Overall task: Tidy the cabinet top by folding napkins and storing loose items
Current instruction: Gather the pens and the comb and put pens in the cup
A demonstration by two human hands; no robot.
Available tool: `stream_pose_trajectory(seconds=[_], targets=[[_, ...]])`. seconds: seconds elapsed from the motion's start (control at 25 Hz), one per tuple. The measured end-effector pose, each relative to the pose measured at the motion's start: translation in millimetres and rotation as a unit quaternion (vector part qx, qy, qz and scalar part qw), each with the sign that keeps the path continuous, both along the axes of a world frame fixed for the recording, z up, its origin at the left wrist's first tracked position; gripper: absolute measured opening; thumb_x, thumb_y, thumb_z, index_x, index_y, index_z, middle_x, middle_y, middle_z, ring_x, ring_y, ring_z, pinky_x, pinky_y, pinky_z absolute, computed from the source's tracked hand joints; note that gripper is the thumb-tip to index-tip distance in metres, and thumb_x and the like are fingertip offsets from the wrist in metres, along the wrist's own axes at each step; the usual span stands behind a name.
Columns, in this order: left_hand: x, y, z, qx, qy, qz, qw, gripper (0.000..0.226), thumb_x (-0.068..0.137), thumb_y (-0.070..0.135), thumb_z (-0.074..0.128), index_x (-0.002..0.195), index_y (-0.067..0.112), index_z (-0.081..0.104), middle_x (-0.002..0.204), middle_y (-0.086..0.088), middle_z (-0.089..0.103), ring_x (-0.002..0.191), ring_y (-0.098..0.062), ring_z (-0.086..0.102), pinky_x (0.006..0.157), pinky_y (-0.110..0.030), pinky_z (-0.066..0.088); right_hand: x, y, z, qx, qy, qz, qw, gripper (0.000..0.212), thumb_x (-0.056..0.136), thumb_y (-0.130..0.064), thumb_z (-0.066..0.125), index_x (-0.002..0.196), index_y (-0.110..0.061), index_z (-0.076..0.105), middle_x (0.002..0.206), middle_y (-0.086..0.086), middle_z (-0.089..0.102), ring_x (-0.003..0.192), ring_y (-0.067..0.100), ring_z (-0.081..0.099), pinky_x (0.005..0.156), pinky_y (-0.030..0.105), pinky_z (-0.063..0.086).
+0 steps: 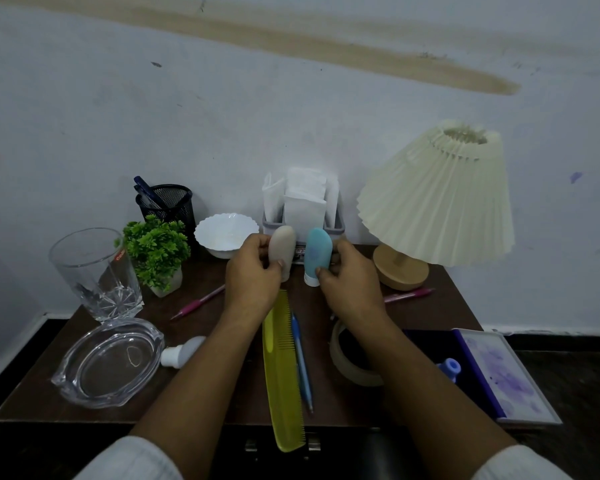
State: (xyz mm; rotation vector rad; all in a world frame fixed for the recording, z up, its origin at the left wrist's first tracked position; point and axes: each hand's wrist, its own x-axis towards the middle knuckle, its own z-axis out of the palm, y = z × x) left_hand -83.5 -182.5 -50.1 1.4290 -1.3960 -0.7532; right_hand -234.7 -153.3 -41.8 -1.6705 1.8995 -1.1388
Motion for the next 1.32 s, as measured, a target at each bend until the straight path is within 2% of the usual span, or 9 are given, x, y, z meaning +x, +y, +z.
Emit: stream_pose_trajectory(seconds=[0.32,0.48,0.56,0.68,0.8,0.96,1.16,1.24,1.32], targets=[[8.9,2.6,6.4,0.007,-0.025,-0.011,1.0,0.041,0.088,0.008,0.071,0.126,0.02,0.061,0.119,0.0,0.07,0.108,-0.018,0.066,0.089,-0.034,0.057,-4.1,2.8,3.4,-0.002,-0.008,0.018,1.0,0.059,0.089,-0.02,0.073,0.141,-0.018,0.045,0.136,0.005,0.061,0.122,0.021,0.062,0.093,0.038,0.058],[16.5,11.3,20.2,-0.005,-0.039,-0.022,0.999,0.052,0.088,0.008,0.071,0.136,0.019,0.056,0.128,-0.003,0.067,0.117,-0.019,0.063,0.099,-0.04,0.054,-6.9,13.9,9.9,0.02,0.026,0.04,0.999,0.065,0.086,-0.029,0.077,0.139,-0.02,0.041,0.13,0.001,0.059,0.116,0.017,0.061,0.077,0.023,0.054],[23.4,20.5,31.5,-0.026,-0.054,-0.023,0.998,0.052,0.088,0.009,0.071,0.136,0.02,0.056,0.126,-0.003,0.067,0.116,-0.017,0.063,0.098,-0.035,0.053,-9.4,24.7,14.8,0.02,0.037,0.053,0.998,0.064,0.084,-0.034,0.079,0.135,-0.022,0.042,0.126,-0.002,0.058,0.111,0.014,0.06,0.078,0.025,0.055],[35.5,41.9,49.8,-0.059,-0.105,-0.036,0.992,0.044,0.087,0.013,0.073,0.129,0.022,0.063,0.119,0.001,0.069,0.108,-0.012,0.064,0.093,-0.027,0.051,-12.3,49.1,25.1,0.019,0.103,0.057,0.993,0.062,0.086,-0.035,0.076,0.137,-0.021,0.044,0.127,-0.002,0.054,0.112,0.013,0.054,0.085,0.026,0.047],[52.0,68.6,62.8,-0.073,-0.166,-0.064,0.981,0.032,0.086,0.014,0.074,0.117,0.024,0.07,0.108,0.008,0.072,0.098,-0.007,0.066,0.089,-0.027,0.054,-3.1,78.6,36.1,-0.022,0.199,0.087,0.976,0.053,0.089,-0.035,0.071,0.137,-0.022,0.052,0.13,-0.001,0.056,0.119,0.015,0.053,0.091,0.029,0.046],[86.8,97.4,72.7,-0.066,-0.237,-0.084,0.966,0.022,0.088,0.012,0.072,0.108,0.021,0.074,0.099,0.01,0.073,0.087,-0.001,0.063,0.075,-0.008,0.044,24.5,104.4,41.0,0.001,0.241,0.188,0.952,0.04,0.092,-0.038,0.067,0.129,-0.026,0.059,0.122,-0.006,0.06,0.113,0.014,0.056,0.094,0.037,0.051],[131.3,123.2,63.9,-0.016,-0.266,-0.064,0.962,0.021,0.087,0.015,0.073,0.103,0.028,0.072,0.097,0.013,0.071,0.086,0.002,0.063,0.079,-0.021,0.051,55.5,101.8,38.5,0.028,0.236,0.229,0.944,0.033,0.089,-0.037,0.069,0.118,-0.022,0.061,0.111,-0.002,0.063,0.102,0.018,0.06,0.085,0.039,0.053],[141.1,128.8,56.3,-0.005,-0.287,-0.06,0.956,0.022,0.086,0.017,0.074,0.106,0.027,0.073,0.102,0.009,0.073,0.088,-0.003,0.064,0.079,-0.024,0.051,58.9,94.1,38.7,0.062,0.301,0.186,0.933,0.027,0.09,-0.03,0.066,0.114,-0.019,0.06,0.11,0.003,0.064,0.101,0.024,0.063,0.081,0.04,0.055],[144.8,132.3,53.5,0.0,-0.297,-0.058,0.953,0.023,0.087,0.018,0.074,0.109,0.025,0.073,0.106,0.007,0.073,0.088,-0.006,0.063,0.076,-0.022,0.047,56.4,88.8,38.3,0.091,0.397,0.135,0.903,0.016,0.09,-0.023,0.062,0.105,-0.019,0.06,0.106,0.005,0.066,0.097,0.027,0.065,0.073,0.039,0.054]])
